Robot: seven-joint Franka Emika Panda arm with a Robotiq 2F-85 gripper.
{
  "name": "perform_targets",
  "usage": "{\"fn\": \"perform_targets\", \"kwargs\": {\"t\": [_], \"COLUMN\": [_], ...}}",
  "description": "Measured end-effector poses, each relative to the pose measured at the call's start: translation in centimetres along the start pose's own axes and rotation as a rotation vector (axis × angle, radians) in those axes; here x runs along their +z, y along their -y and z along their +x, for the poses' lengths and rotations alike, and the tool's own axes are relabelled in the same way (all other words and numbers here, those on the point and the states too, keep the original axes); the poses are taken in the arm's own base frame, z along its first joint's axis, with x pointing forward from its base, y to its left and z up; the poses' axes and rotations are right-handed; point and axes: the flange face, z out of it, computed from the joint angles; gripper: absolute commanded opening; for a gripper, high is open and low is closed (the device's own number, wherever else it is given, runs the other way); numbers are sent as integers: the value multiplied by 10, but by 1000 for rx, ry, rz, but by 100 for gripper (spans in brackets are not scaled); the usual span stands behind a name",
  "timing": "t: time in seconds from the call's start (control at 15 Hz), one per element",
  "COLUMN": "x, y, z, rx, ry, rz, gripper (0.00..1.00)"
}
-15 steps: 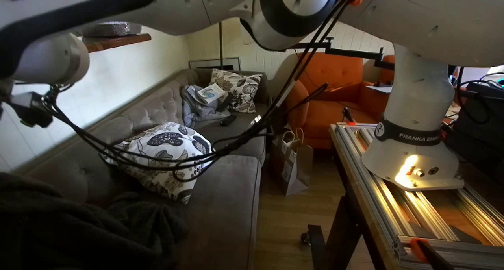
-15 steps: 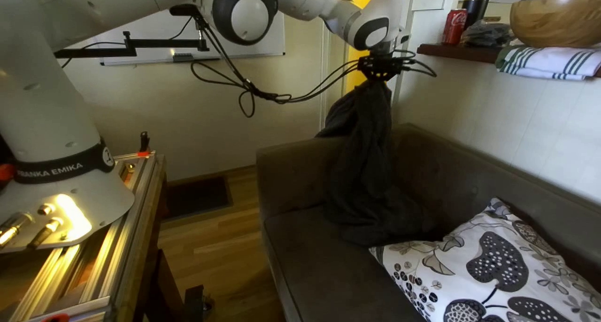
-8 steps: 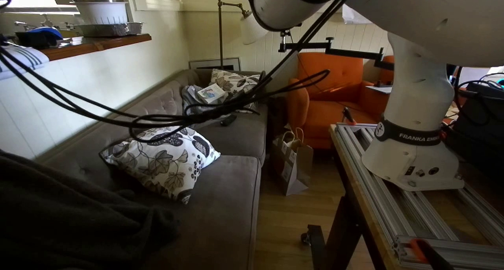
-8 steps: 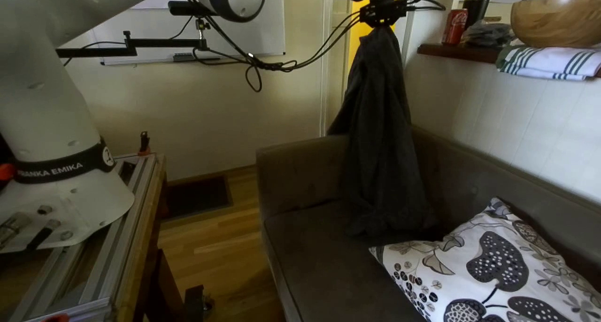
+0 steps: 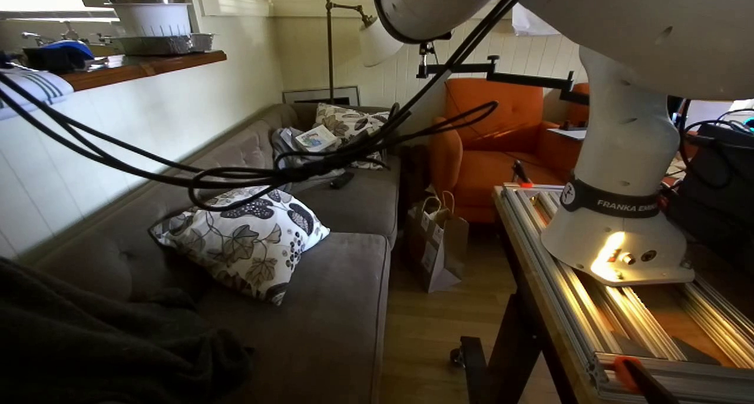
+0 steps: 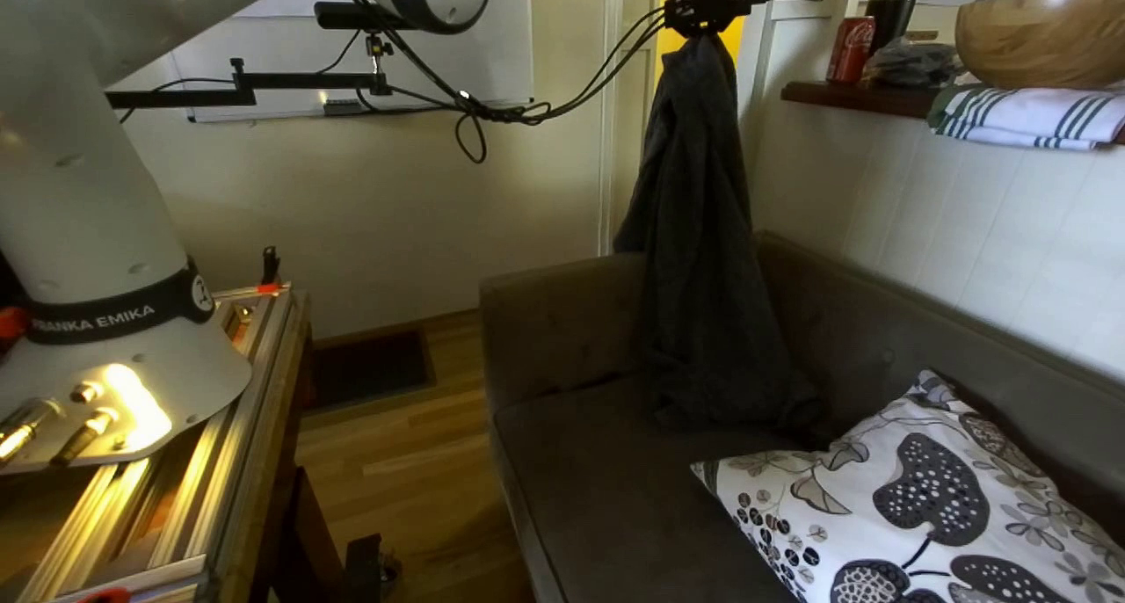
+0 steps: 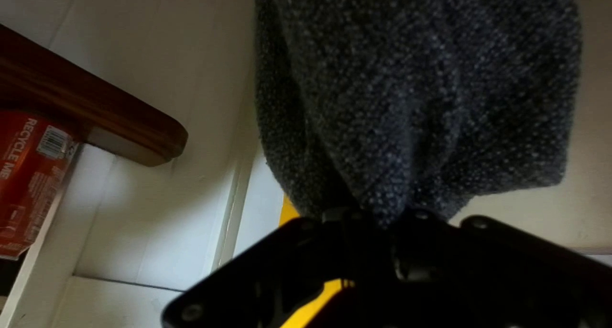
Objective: Put the towel on top of the pillow
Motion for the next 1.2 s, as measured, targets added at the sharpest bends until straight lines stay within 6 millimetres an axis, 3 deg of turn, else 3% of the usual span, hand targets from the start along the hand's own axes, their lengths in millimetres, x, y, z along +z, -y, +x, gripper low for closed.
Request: {"fn": "perform_targets", "kwargs": {"t": [0.13,0.27,0.47,0.8,0.87,0.93,1.13,1.2], "x": [2,-8,-53,-155,-173,-188,-202,-200], "y": [1,3,8,9,7,6,3,3], "z": [-1,13,59,130,139,146,151,150], "rx": [-3,-50,-137,-212,-213,-225,-237,-239], "ry": [2,-38,-126,-273,-286,-289,-283,-280], "rz": [1,-22,-79,-229,-276,-325,-373,-374], "gripper": [3,3,3,3,12,12,12,3]}}
